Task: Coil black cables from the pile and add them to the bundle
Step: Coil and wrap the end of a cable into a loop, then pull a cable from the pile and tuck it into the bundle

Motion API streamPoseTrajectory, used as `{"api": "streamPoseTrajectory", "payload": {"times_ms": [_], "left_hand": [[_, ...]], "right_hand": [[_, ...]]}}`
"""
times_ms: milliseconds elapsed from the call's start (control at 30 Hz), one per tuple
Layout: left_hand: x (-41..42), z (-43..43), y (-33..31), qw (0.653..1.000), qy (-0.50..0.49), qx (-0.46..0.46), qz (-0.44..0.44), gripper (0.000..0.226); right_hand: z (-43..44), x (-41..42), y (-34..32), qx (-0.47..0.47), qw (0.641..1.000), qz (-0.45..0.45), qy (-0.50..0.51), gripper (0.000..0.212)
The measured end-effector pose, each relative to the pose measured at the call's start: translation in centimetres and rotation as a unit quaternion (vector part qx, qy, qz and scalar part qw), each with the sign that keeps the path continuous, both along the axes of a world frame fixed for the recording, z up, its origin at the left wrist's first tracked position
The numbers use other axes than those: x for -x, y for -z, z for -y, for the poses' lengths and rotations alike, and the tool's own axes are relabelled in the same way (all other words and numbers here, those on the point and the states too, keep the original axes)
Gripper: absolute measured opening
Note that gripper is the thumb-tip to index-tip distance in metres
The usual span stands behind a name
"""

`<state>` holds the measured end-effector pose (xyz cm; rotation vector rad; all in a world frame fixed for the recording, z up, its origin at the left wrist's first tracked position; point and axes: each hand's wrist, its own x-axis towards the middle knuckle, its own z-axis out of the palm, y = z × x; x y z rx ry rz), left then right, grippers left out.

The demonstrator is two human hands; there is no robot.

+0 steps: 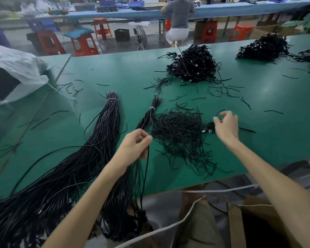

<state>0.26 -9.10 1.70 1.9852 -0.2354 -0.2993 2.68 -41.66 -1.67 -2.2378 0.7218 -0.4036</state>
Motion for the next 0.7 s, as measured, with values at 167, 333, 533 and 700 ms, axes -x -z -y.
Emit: {"api": "streamPoseTrajectory", "payload": {"times_ms": [167,333,533,700], "left_hand": [[-0.7,1.4,-2.3,0.978,-0.034,0.201,-0.034,0.019],[-1.6,1.3,-0.4,0.98,-0.08,0.181,-0.008,0.015],[-2.7,-1.2,4.4,0.953,0.025,-0.201,0.227,0.029],[-3.3,-2.1,7.2,0.845,0.115,-0.478,0.211,0.056]], "right_hand": [[-10.1,2.7,-3.5,-0.229,0.92,-0.053,-0.313,0.048],[-16.6,4.1,-2.8,-0.335,0.863,-0.059,-0.373,0.045],[-17.2,5.4,-1.7,-0.346,0.886,-0.038,-0.305,0.043],[-18.8,7.1,-2.7,-0.307,0.871,-0.027,-0.383,0.044]]}}
